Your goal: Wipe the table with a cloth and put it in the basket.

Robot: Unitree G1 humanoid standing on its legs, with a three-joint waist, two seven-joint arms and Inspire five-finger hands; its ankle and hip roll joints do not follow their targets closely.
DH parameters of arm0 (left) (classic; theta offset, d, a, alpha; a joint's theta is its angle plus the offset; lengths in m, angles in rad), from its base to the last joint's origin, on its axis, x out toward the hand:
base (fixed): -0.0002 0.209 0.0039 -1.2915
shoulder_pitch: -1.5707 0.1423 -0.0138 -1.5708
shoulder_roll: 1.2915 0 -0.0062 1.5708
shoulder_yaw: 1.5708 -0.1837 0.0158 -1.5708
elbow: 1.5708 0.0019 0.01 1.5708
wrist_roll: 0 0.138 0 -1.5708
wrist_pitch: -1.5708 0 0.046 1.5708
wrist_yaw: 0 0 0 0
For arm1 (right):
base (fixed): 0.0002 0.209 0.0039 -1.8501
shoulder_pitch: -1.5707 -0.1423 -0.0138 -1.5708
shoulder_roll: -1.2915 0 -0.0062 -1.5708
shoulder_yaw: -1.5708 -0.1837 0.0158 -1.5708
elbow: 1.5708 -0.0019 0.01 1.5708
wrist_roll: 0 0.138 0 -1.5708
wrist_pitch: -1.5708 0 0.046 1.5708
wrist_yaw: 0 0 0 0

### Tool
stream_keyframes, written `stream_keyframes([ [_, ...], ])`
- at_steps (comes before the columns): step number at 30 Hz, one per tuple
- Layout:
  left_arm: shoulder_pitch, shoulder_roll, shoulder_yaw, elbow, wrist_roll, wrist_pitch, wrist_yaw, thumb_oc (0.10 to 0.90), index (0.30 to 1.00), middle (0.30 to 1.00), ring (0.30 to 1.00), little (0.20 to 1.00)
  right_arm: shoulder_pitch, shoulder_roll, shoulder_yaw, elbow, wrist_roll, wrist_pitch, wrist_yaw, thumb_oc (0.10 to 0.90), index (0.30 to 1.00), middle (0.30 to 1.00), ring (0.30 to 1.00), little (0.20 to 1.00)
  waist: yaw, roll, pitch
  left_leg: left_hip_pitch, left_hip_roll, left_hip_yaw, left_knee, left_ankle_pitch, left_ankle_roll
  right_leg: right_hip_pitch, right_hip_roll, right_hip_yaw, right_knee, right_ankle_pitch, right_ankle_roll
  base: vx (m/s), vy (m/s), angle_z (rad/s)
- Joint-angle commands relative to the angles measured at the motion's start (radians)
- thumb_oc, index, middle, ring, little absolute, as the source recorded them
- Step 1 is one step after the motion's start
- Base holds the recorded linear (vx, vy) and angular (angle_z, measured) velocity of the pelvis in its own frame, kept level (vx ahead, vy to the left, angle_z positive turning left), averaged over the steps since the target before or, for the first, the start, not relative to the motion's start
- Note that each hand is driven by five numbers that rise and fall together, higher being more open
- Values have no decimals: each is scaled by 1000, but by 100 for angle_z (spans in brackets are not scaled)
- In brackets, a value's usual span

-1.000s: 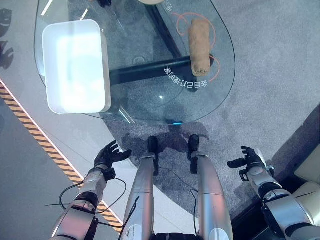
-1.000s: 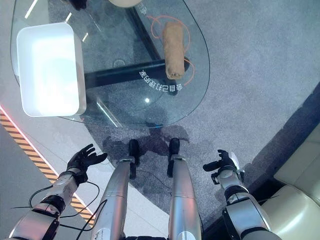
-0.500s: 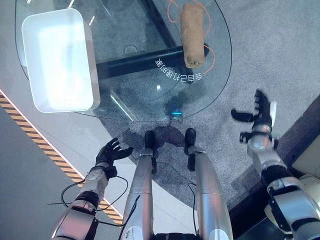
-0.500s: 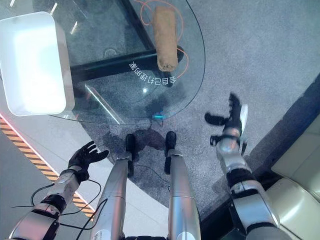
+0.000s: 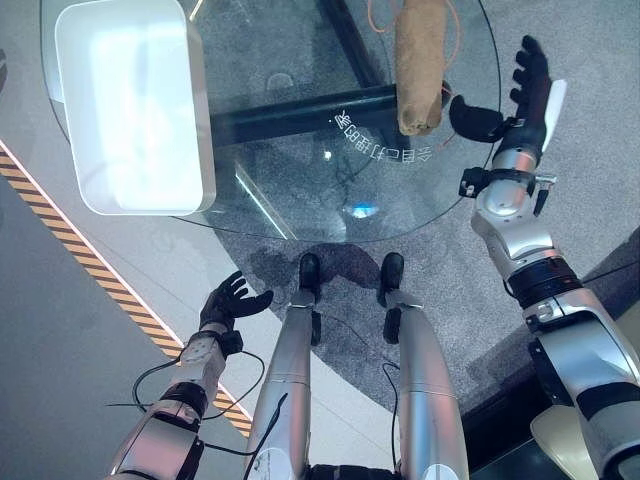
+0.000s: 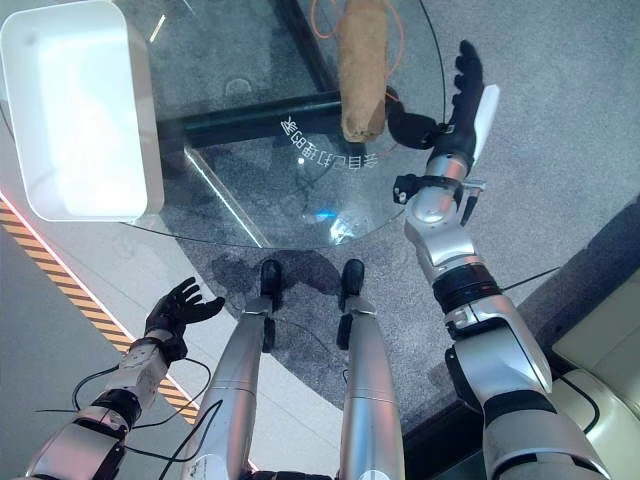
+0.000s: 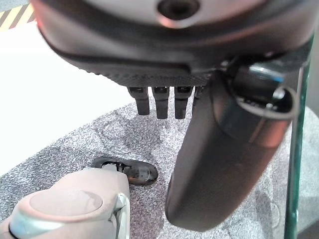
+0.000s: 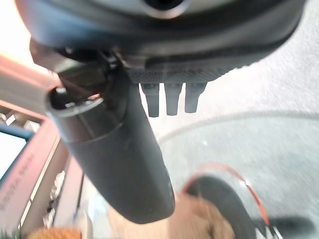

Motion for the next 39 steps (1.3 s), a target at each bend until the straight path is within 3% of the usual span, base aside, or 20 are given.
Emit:
stream_keyframes([
  [1, 77, -13, 11, 14, -31, -38, 11, 800, 900, 900, 900, 900, -51, -50, 30, -117, -52, 3, -40, 800, 900, 900, 900, 900, -17, 49, -25, 9, -58, 34, -25, 15, 42, 61, 31, -60, -77, -32, -11, 12, 33, 5],
  [8, 95, -41, -5, -6, -12, -40, 17, 800, 900, 900, 900, 900, -106, -7, 66, -131, -7, 77, -43, 800, 900, 900, 900, 900, 2, 60, -25, 28, -63, 35, -40, 22, 44, 76, 24, -68, -83, -34, -17, 3, 9, 2],
  [22, 125, -68, -18, -37, 0, -32, 28, 800, 900, 900, 900, 900, -157, 31, 96, -146, -9, 161, -41, 800, 900, 900, 900, 900, 21, 81, -25, 49, -66, 42, -64, 40, 43, 81, 18, -74, -75, -35, -20, 7, 7, 1],
  [39, 135, -83, -58, -42, -9, -33, 22, 800, 900, 900, 900, 900, -235, 18, 171, 51, -89, 246, -75, 800, 900, 900, 900, 900, 44, 108, -25, 44, -75, 38, -66, 45, 47, 68, 9, -80, -63, -35, -21, 0, 0, 0],
])
